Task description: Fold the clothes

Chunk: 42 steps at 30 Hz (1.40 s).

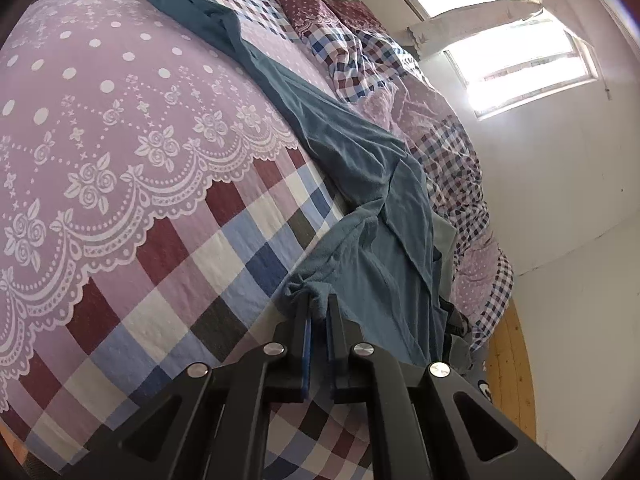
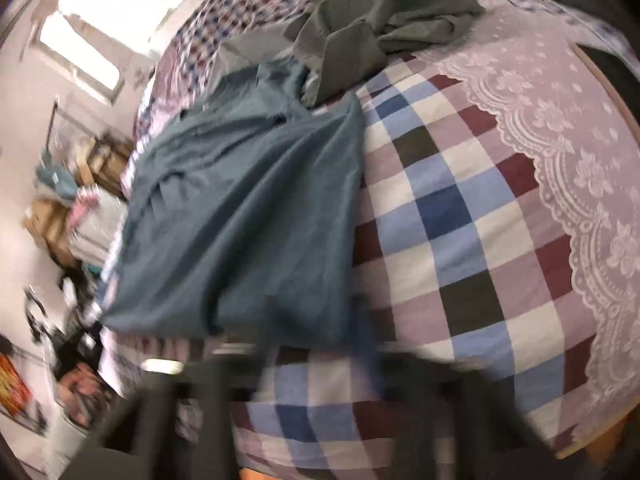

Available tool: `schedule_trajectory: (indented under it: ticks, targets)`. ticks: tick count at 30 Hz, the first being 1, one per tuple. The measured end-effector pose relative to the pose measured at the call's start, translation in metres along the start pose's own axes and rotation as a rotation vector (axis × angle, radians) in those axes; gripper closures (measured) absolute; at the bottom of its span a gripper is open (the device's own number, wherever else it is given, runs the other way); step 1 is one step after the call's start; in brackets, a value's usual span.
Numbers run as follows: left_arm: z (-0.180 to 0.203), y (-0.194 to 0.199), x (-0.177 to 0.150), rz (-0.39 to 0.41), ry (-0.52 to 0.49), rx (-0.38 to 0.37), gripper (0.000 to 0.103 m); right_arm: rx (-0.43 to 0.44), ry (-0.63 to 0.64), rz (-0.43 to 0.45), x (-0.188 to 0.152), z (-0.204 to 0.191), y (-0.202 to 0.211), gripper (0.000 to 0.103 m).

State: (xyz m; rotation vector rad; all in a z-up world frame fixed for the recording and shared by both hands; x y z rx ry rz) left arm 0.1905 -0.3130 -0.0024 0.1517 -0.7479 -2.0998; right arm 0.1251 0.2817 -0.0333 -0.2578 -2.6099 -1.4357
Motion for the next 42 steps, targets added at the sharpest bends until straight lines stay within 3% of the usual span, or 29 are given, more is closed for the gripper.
schedule_trajectory:
  ticks: [4,11,19,22,27,30,32,35,36,39,40,42]
  targets:
    - [-0.002,0.002,0.001,0.008,0.021,-0.014,0.099,-0.054,0.044,0.015,-0.002,-0.002,0.011,0.101]
    - [0.004,0.019,-0.008,0.019,0.017,-0.073,0.099,-0.062,0.058,0.094,0.005,0.005,0.063,0.102]
    - [0.016,0.065,-0.041,0.054,-0.034,-0.135,0.100,-0.092,0.076,0.104,-0.012,0.012,0.106,0.103]
    - [0.012,0.081,-0.056,0.066,-0.032,-0.146,0.100,-0.114,0.024,0.118,-0.022,0.033,0.118,0.103]
    - [-0.019,0.059,-0.050,-0.006,0.076,-0.033,0.100,-0.121,-0.015,0.110,-0.016,0.043,0.111,0.103]
    - [-0.022,0.052,-0.046,-0.004,0.062,0.049,0.099,-0.155,-0.002,0.119,-0.015,0.035,0.102,0.100]
    - [-0.024,0.051,-0.045,-0.007,0.058,0.059,0.099,-0.160,0.007,0.131,-0.013,0.029,0.097,0.099]
    - [-0.031,0.053,-0.043,0.003,0.079,0.065,0.089,-0.155,0.021,0.152,-0.010,0.021,0.089,0.097]
    - [-0.035,0.057,-0.042,0.019,0.097,0.053,0.079,-0.153,0.025,0.159,-0.009,0.018,0.088,0.096]
    - [-0.045,0.068,-0.036,0.069,0.148,0.007,0.045,-0.144,0.039,0.178,-0.007,0.009,0.082,0.078]
    - [-0.048,0.072,-0.033,0.086,0.163,-0.012,0.039,-0.141,0.044,0.183,-0.006,0.006,0.080,0.067]
    - [-0.054,0.080,-0.027,0.121,0.193,-0.050,0.033,-0.135,0.055,0.192,-0.004,-0.001,0.076,0.062]
Point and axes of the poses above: each gripper's, at about its wrist camera, not at the fingertips, and y roughly against the way its jaws point, z to its right, x to its top, the point moved 5 cm from there along -y, roughly the way its jaws point, and after that the axes turned 13 degrees about -z, right-handed, at the moved point
